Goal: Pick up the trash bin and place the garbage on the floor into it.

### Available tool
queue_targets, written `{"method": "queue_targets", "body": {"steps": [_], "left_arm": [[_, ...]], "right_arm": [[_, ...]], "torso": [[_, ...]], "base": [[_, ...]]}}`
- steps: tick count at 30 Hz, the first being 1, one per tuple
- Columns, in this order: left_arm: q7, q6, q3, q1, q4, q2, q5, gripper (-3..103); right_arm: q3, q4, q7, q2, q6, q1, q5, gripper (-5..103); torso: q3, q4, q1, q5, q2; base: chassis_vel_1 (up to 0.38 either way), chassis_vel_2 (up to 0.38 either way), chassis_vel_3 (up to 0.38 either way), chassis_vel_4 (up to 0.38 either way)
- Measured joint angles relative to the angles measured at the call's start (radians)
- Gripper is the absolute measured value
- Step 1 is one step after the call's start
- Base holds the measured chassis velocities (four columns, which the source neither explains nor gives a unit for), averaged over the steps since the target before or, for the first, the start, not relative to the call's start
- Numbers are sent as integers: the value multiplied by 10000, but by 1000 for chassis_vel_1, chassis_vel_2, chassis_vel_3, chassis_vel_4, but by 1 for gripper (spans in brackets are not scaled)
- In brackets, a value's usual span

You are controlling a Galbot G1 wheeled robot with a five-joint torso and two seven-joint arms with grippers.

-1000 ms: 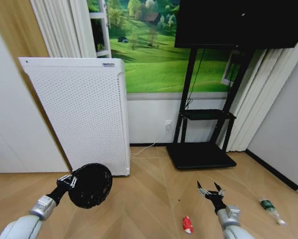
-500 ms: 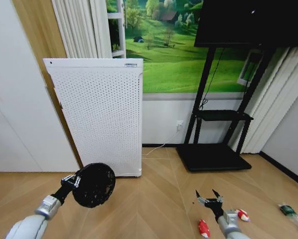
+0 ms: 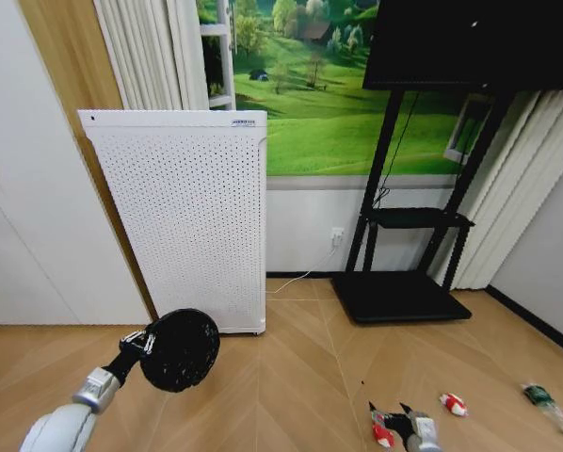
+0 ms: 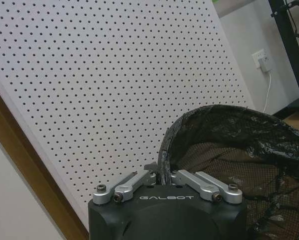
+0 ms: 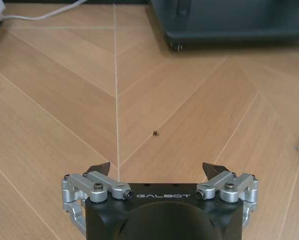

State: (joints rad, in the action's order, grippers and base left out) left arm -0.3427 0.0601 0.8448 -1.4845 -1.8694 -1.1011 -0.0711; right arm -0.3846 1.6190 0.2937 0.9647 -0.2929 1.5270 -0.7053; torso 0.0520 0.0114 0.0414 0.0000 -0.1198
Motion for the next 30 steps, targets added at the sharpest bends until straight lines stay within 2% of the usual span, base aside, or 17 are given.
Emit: {"method": "queue_targets", "body": {"steps": [8,13,30], "left_arm": [[7,29,-18,-19,116,-25,79,6],[18,36,-79,-21,234,-60,188,6],[54,151,-239,7,469,-219,376,6]], "right_arm": [[848,-1246,147,92,-55,-847,-187,100],[1471,-2174,74,300,126,-1346,102,100],[1560,-3586,-49,451,198,-1942,505,100]], "torso": [[0,1,0,1,0],[0,2,0,0,2],[0,1,0,0,2]], "base": [[0,0,0,0],[0,0,0,0],[0,0,0,0]]}}
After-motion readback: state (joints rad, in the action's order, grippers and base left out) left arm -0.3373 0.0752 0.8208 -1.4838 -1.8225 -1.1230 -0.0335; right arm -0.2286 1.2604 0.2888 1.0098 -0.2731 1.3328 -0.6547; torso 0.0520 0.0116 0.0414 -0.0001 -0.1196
